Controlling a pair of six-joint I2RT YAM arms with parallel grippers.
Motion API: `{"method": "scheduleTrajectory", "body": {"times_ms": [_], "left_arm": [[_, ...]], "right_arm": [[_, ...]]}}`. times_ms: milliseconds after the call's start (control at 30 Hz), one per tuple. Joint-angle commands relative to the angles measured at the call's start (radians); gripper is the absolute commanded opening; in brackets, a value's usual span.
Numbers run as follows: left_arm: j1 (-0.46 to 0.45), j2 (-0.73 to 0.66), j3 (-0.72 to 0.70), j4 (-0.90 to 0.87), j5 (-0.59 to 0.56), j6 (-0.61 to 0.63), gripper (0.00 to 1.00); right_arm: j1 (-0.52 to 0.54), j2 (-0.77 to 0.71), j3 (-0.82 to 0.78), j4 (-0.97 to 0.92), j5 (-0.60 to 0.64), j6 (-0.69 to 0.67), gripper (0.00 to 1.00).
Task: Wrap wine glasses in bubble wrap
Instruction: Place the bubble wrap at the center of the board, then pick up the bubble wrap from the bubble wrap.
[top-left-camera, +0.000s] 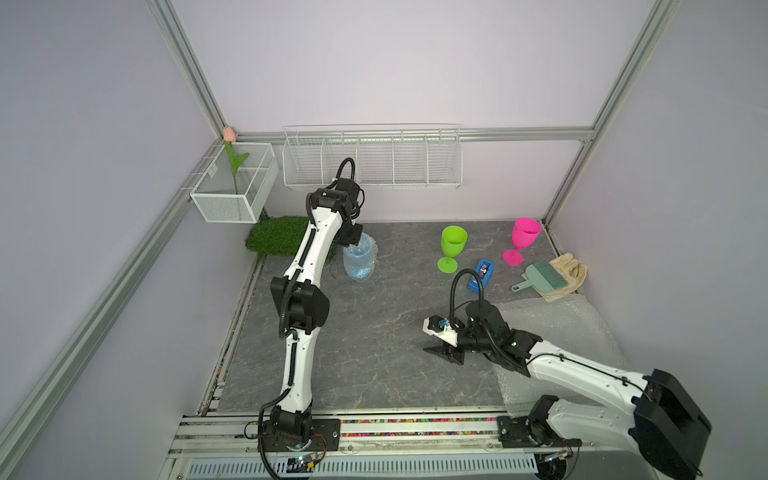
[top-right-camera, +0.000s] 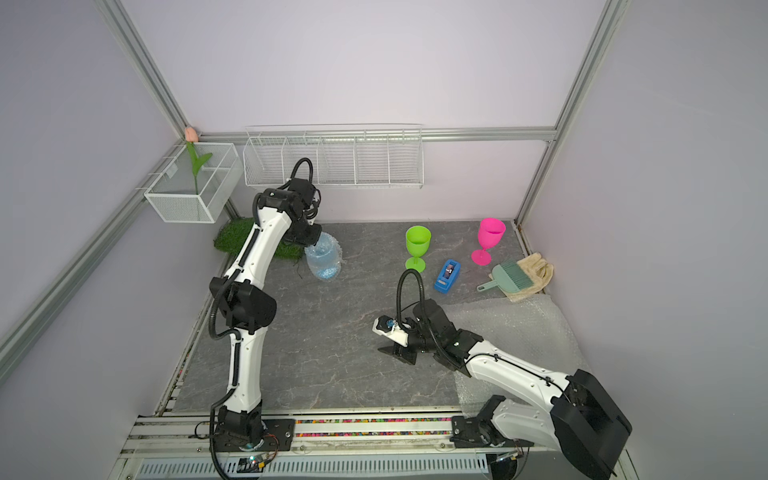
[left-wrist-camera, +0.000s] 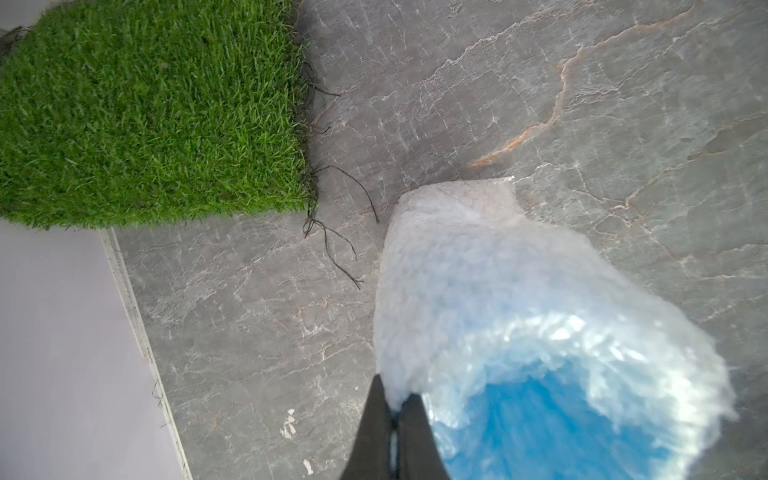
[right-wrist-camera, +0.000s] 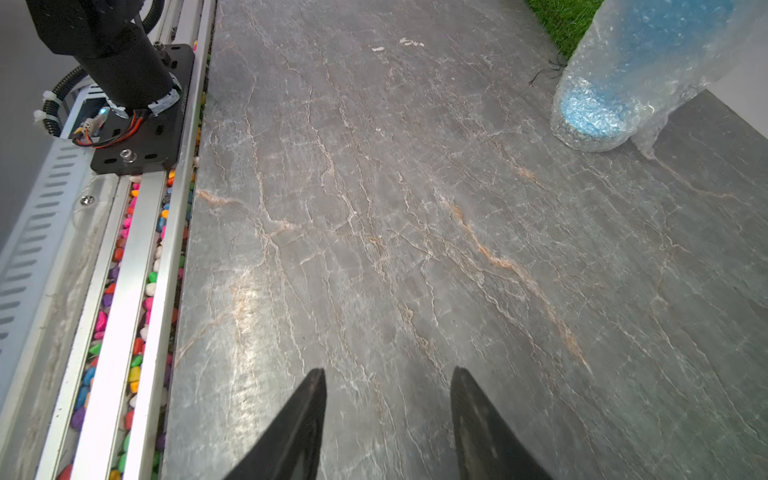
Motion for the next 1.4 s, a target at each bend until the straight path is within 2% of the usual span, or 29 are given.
{"method": "scheduleTrajectory", "body": {"times_ms": [0, 133, 367, 467, 533, 733, 1000, 1100, 1167, 1267, 1367], "left_arm": [[0.030, 0.050, 0.035, 0.003, 0.030, 0.034, 0.00], [0.051, 0.088, 0.035, 0.029, 0.060, 0.048, 0.00], [0.052, 0.034, 0.030, 0.056, 0.051, 0.069, 0.30], [0.051, -0.011, 0.018, 0.085, 0.063, 0.072, 0.39], [0.051, -0.041, 0.006, 0.099, 0.066, 0.078, 0.41], [0.051, -0.108, -0.005, 0.103, 0.048, 0.089, 0.45], [0.052, -0.211, -0.089, 0.093, 0.081, 0.084, 0.47], [0.050, -0.267, -0.174, 0.087, 0.112, 0.066, 0.47], [0.050, -0.337, -0.292, 0.126, 0.125, 0.058, 0.46], [0.048, -0.458, -0.500, 0.213, 0.140, 0.053, 0.47], [0.048, -0.582, -0.689, 0.300, 0.136, 0.053, 0.47]], "right_arm": [[0.006, -0.016, 0.034, -0.064, 0.021, -0.040, 0.51], [0.007, 0.001, 0.043, -0.064, 0.029, -0.032, 0.52], [0.005, 0.027, 0.103, -0.095, 0.103, 0.026, 0.54], [0.004, 0.032, 0.121, -0.106, 0.114, 0.037, 0.55], [0.005, 0.032, 0.129, -0.113, 0.143, 0.049, 0.56], [-0.010, 0.038, 0.165, -0.148, 0.345, 0.169, 0.58], [-0.087, 0.046, 0.220, -0.269, 0.525, 0.477, 0.59], [-0.162, 0.073, 0.263, -0.397, 0.533, 0.641, 0.55], [-0.219, 0.094, 0.275, -0.468, 0.521, 0.719, 0.51], [-0.293, 0.108, 0.274, -0.551, 0.500, 0.785, 0.50], [-0.347, 0.121, 0.264, -0.614, 0.497, 0.790, 0.51]]}}
